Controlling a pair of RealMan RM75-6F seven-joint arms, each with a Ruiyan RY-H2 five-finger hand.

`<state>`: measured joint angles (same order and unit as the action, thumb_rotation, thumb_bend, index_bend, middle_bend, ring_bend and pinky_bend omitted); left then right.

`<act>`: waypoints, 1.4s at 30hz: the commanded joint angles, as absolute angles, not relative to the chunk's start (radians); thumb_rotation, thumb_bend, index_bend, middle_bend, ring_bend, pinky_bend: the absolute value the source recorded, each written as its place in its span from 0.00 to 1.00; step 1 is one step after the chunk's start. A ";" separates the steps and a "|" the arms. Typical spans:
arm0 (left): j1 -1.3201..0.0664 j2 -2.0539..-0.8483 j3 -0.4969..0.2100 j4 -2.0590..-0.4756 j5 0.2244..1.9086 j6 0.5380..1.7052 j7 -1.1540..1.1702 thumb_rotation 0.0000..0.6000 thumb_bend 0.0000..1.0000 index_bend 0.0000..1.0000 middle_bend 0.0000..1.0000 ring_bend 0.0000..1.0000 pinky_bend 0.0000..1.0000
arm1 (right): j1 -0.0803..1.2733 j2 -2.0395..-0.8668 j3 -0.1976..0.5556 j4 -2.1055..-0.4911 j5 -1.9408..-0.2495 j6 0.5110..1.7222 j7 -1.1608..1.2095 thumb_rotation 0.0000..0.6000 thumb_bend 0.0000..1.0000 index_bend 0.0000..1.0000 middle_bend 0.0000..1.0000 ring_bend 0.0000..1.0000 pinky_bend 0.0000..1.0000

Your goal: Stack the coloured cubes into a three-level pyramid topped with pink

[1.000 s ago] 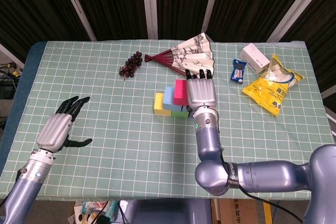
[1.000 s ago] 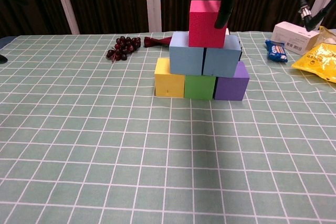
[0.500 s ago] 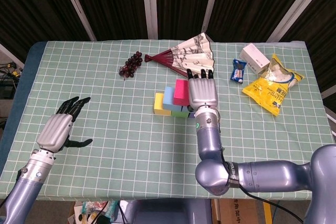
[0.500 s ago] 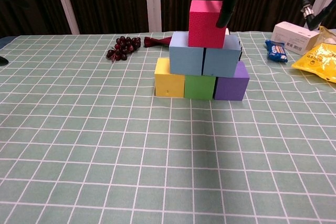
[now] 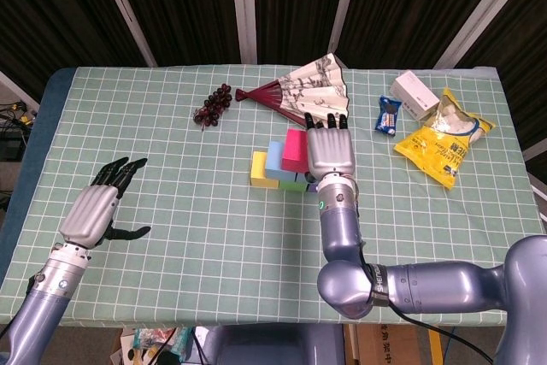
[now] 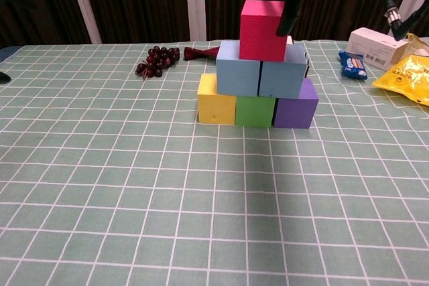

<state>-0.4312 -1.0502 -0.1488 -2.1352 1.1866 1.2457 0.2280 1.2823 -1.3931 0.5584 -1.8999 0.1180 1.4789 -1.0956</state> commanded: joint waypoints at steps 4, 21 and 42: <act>-0.431 -1.050 -0.150 -2.135 1.187 1.248 0.228 1.00 0.12 0.00 0.10 0.00 0.00 | 1.283 -1.395 0.557 -1.899 0.118 1.480 -1.094 1.00 0.24 0.00 0.27 0.08 0.00; -0.431 -1.052 -0.154 -2.125 1.179 1.253 0.231 1.00 0.12 0.00 0.10 0.00 0.00 | 1.221 -1.287 0.529 -2.017 0.070 1.493 -1.094 1.00 0.24 0.00 0.00 0.00 0.00; -0.348 -1.159 -0.091 -1.971 1.295 1.403 0.276 1.00 0.12 0.00 0.01 0.00 0.00 | 0.477 -0.854 0.080 -2.177 -0.869 1.496 -0.420 1.00 0.24 0.00 0.00 0.00 0.00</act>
<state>-0.3740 -1.1445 -0.1115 -1.9963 1.2765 1.3756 0.2858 0.6332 -0.9105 0.2079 -2.2453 -0.6816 1.5024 -0.6159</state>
